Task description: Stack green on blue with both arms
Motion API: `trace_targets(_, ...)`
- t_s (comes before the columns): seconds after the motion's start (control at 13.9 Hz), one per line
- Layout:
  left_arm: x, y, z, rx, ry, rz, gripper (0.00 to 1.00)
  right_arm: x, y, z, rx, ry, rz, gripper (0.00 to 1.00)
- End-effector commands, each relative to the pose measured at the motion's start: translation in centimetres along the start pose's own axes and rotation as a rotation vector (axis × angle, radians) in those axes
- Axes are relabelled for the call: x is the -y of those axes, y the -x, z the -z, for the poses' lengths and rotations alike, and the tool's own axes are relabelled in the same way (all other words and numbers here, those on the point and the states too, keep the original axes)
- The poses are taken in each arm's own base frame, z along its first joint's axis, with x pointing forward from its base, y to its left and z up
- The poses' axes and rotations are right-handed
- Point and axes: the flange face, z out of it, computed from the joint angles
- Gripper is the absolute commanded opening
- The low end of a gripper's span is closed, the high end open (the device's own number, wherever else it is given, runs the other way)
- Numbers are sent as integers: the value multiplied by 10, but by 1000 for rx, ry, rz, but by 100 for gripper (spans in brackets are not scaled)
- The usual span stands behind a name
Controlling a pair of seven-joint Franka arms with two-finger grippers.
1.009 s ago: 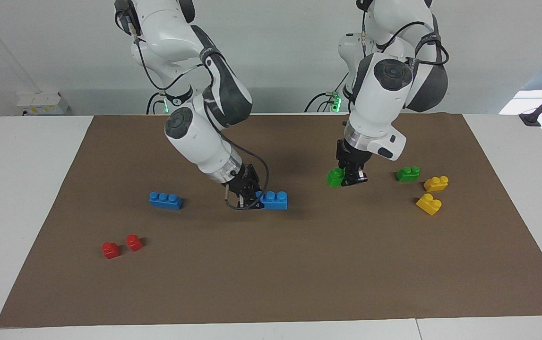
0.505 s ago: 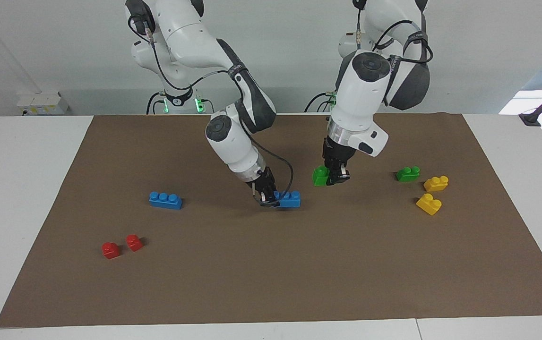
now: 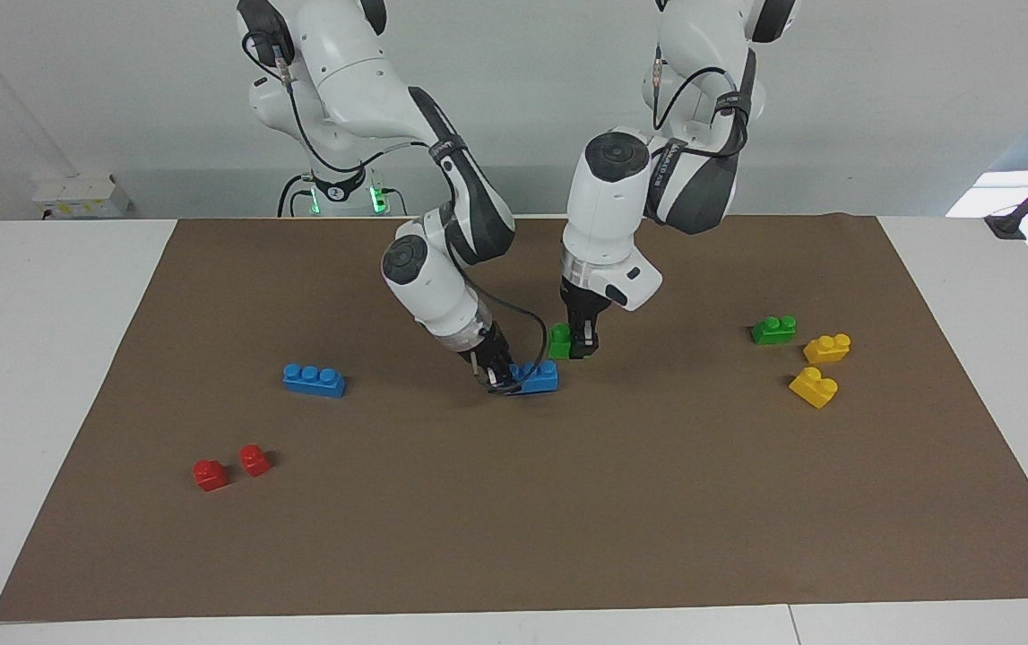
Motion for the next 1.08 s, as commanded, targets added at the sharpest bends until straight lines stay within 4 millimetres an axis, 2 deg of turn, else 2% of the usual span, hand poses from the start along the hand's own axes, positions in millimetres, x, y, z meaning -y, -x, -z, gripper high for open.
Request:
trace_targets(0.0, 9, 6, -13, -9, 23, -17, 0, -2, -5, -5, 16, -18, 1, 0)
trace_targets(0.14, 17, 14, -28, -15, 10, -33, 0, -1, -9, -9, 13, -33, -8, 0)
trace_targets(0.29, 20, 19, -34, -10, 15, -36, 0, 0, -12, -12, 29, -44, -43, 0)
trace_targets(0.5, 20, 29, -61, -9, 15, -36, 0, 0, -13, -13, 30, -45, -50, 0)
trace_targets(0.72, 18, 31, -64, -3, 32, -42, 0, 1, -17, -13, 38, -44, -73, 0)
trace_targets(0.86, 18, 33, -76, -6, 29, -45, 0, 0, -17, -17, 35, -42, -78, 0)
trace_targets(1.01, 18, 32, -77, -19, 31, -52, 0, 1, -18, -17, 35, -50, -81, 0)
